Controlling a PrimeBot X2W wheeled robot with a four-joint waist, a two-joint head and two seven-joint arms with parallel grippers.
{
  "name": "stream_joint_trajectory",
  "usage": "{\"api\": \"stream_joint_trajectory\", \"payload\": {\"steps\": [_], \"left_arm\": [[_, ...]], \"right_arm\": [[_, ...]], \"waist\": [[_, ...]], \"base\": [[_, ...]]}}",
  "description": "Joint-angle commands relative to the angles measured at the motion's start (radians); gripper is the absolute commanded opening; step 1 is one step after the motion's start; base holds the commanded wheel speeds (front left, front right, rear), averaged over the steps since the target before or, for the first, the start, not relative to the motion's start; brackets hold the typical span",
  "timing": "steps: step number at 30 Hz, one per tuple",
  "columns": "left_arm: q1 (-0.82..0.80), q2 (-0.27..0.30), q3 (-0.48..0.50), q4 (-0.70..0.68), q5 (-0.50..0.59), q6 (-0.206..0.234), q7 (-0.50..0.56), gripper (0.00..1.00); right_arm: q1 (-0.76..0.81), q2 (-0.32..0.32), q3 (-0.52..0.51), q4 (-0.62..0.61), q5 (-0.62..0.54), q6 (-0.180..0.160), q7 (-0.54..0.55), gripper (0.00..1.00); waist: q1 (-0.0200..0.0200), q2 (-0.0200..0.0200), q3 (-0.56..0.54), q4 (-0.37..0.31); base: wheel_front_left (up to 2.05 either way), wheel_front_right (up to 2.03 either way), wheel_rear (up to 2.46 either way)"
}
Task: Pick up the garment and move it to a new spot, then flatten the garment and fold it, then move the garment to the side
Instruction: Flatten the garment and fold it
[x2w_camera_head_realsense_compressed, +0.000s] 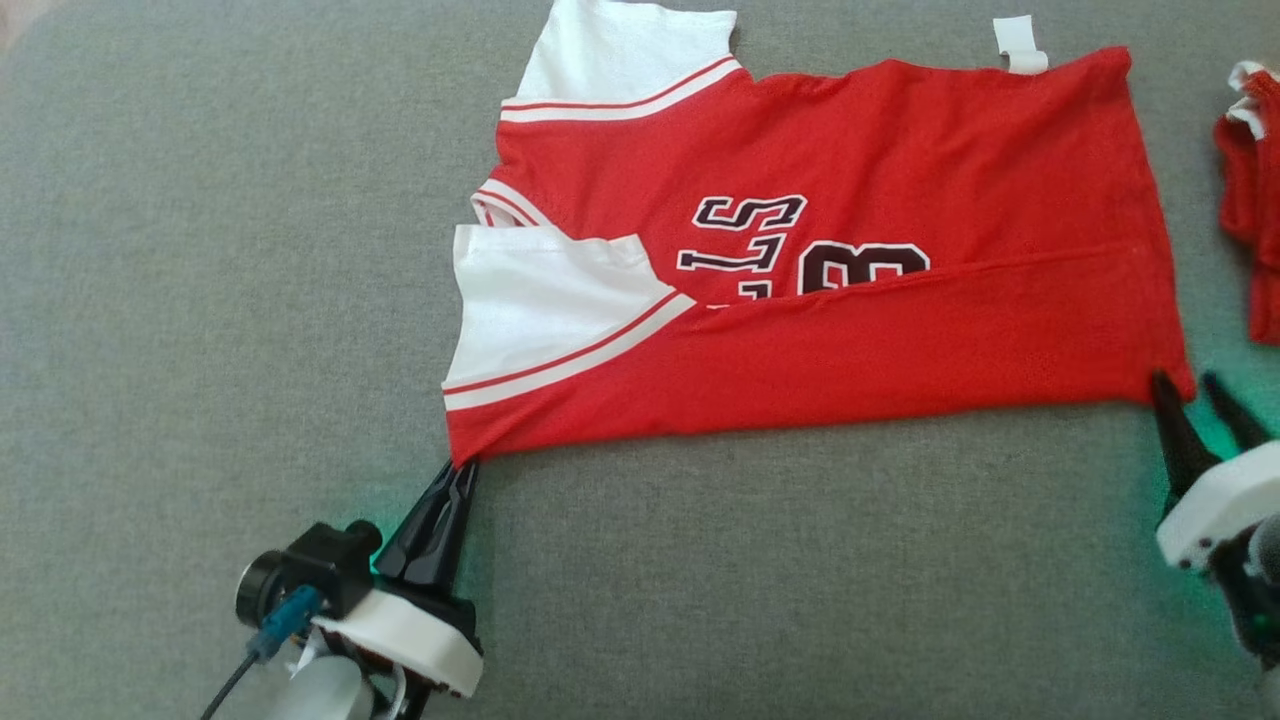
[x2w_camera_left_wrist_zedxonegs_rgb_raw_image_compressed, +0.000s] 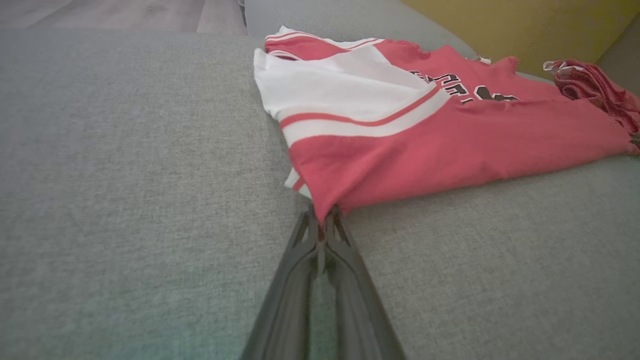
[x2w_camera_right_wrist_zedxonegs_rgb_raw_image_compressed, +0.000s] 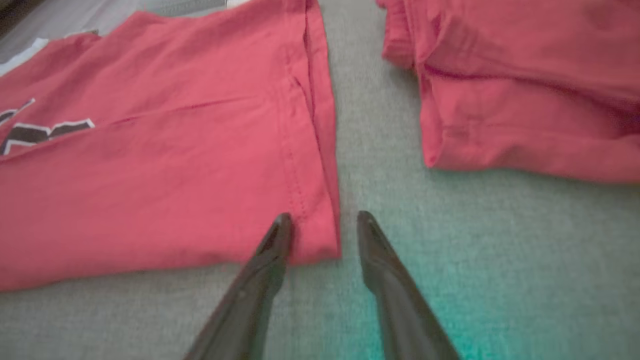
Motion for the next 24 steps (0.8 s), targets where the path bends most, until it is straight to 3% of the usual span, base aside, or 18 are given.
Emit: {"api": "stream_joint_trajectory", "payload": {"steps": [1, 12, 24], "left_arm": [[-0.029, 0.032, 0.026, -0.026, 0.004, 0.005, -0.011, 0.00], [0.019, 0.057, 0.012, -0.070, 0.009, 0.020, -0.011, 0.00], [0.187, 0.091, -0.021, -0.237, -0.001, 0.061, 0.039, 0.00]], "right_arm": [[0.022, -0.014, 0.010, -0.037, -0.003, -0.001, 0.019, 0.00], [0.101, -0.048, -0.002, -0.150, 0.038, -0.001, 0.132, 0.00], [0.277, -0.067, -0.082, -0.246, 0.059, -0.001, 0.171, 0.00]], "waist": [[0.0000, 0.0000, -0.002, -0.001], [0.0000, 0.0000, -0.039, -0.006], [0.0000, 0.0000, -0.089, 0.005]], "base": [[0.00, 0.00, 0.00], [0.00, 0.00, 0.00], [0.00, 0.00, 0.00]]}}
